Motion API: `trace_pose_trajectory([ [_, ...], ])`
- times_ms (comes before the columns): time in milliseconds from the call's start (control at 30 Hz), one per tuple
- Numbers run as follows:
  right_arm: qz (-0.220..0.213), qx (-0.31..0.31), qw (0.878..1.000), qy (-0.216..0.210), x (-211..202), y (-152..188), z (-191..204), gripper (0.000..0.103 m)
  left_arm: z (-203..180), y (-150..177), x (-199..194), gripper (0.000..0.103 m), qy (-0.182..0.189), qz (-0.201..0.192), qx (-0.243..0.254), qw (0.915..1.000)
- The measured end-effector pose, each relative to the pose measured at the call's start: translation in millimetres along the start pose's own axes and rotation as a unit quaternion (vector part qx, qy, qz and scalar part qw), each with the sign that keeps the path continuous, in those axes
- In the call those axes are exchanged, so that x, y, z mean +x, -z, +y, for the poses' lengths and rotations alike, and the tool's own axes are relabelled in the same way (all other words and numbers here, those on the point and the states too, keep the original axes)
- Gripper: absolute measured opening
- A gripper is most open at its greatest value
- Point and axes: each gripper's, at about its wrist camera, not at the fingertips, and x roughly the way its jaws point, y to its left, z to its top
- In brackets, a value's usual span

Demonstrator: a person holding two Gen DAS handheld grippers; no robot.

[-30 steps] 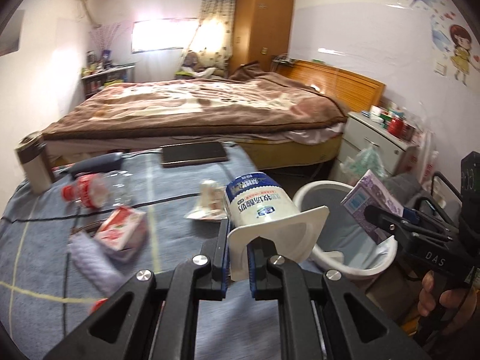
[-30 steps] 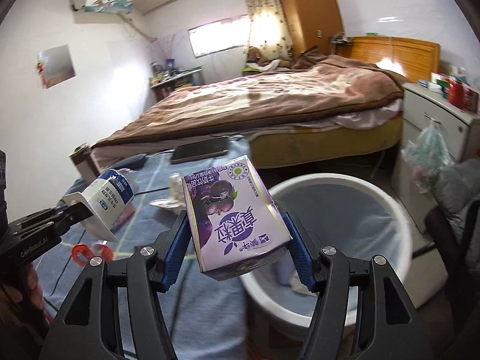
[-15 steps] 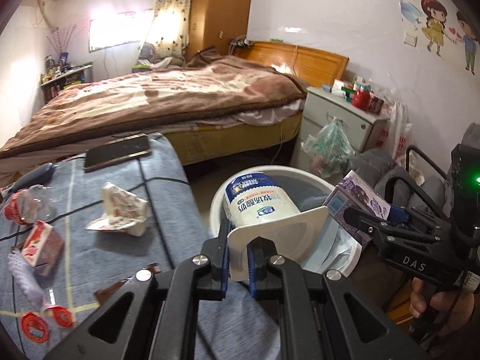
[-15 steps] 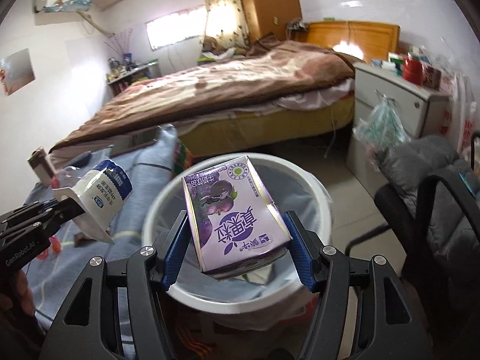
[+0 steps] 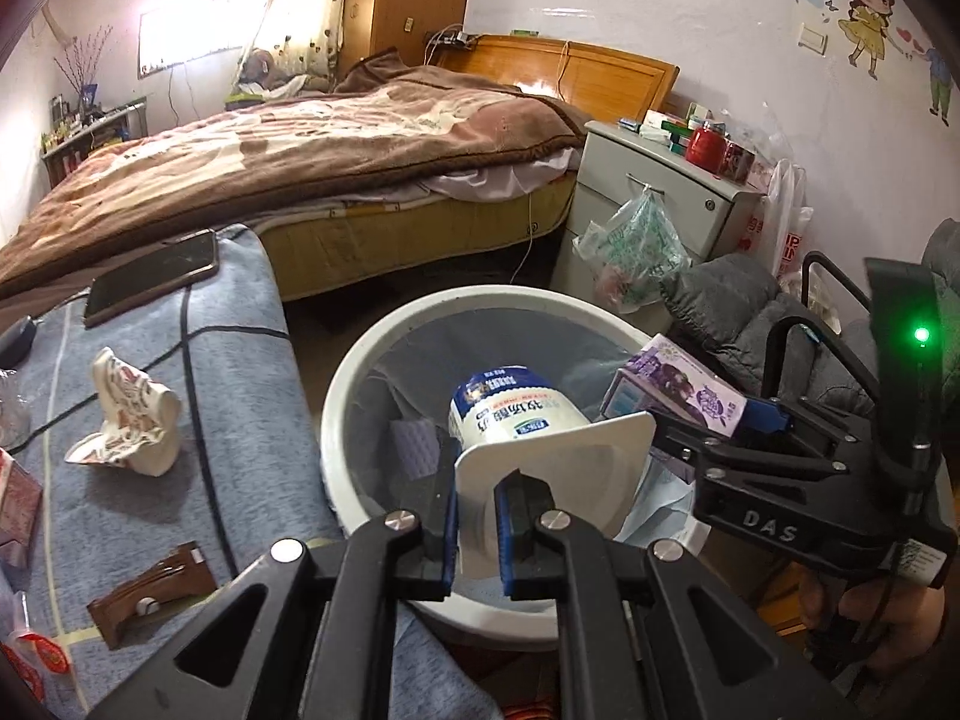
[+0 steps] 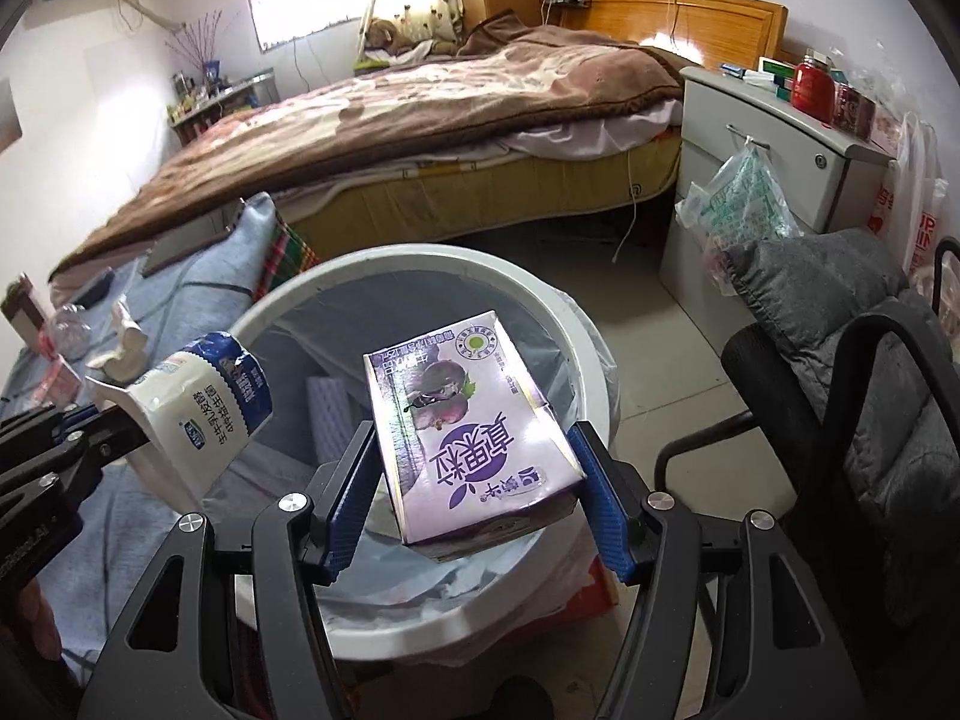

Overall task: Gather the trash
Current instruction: 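Carry the yogurt cup and purple carton over the white bin, then open both grippers to drop the cup and carton into the bin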

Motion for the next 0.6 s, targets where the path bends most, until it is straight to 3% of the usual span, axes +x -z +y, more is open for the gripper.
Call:
trace_pose_trajectory([
  [67,0.006,-0.009,1.000,0.016,2.7,-0.4,0.9,0.064,-1.0,0.9,2.8,0.022,-0.001,0.004,0.003,1.0000],
  [133,0.002,-0.010,1.000,0.026,1.0,0.4,1.3,0.065,0.0,1.1,3.1,0.041,-0.006,0.002,0.000,1.0000],
  [167,0.001,-0.009,1.000,0.024,-0.2,0.7,0.4,0.065,1.2,1.2,3.0,0.044,-0.003,0.002,-0.004,1.0000],
  [600,-0.014,0.002,1.000,-0.003,-16.4,0.0,6.5,0.065,18.9,5.2,-28.7,0.045,-0.005,-0.023,-0.021,0.9995],
])
